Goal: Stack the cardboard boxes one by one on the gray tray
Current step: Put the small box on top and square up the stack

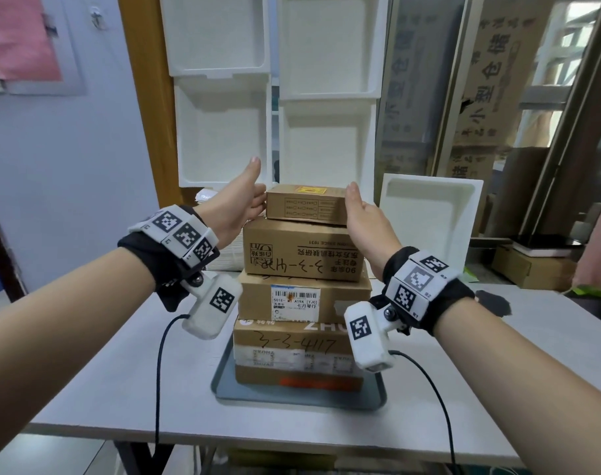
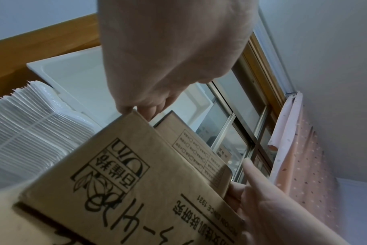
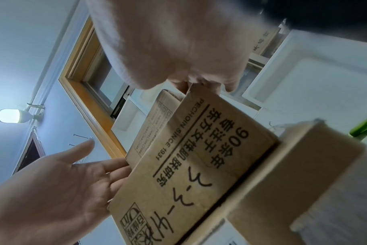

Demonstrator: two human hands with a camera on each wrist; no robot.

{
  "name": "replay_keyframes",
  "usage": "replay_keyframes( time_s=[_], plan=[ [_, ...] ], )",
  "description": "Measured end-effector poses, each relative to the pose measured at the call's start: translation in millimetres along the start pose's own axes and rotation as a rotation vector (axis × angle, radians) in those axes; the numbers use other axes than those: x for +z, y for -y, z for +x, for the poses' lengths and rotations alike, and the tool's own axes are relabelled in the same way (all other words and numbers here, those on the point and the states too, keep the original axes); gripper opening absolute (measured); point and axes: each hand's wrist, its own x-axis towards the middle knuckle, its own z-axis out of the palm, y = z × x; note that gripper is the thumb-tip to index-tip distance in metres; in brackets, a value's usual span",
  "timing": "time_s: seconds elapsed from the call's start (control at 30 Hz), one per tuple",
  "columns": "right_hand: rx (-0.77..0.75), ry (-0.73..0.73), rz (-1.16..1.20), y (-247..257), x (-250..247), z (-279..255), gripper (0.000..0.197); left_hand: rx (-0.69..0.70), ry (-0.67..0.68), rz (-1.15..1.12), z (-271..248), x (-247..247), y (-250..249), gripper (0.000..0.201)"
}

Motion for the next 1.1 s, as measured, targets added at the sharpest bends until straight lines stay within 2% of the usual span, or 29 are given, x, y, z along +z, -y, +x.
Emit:
replay_keyframes(
  time_s=[0.13, 0.6, 0.73, 0.8, 0.9, 1.1],
  plan=[
    [-0.011, 0.037, -0.031, 2, 0, -5, 0.083, -0.01, 0.03, 0.039, 3, 0, 2, 0.092],
    [-0.026, 0.005, -0.034, -5, 2, -7, 0.074, 0.026, 0.006, 0.023, -3, -6, 11, 0.087],
    [-0.009, -0.022, -0.01, -9, -1, -7, 0.078, 0.051, -0.056, -0.035, 0, -9, 13, 0.084],
    [0.002, -0.04, 0.026, -13, -5, -7, 0.072, 0.057, -0.085, -0.064, 2, -14, 16, 0.083],
    [0.044, -0.077, 0.081, -19, -14, -8, 0.068, 0.043, -0.125, -0.114, 6, -25, 28, 0.082],
    [0.217, -0.106, 0.174, -58, -29, -14, 0.079, -0.058, -0.17, -0.185, 4, -47, 85, 0.083]
  ],
)
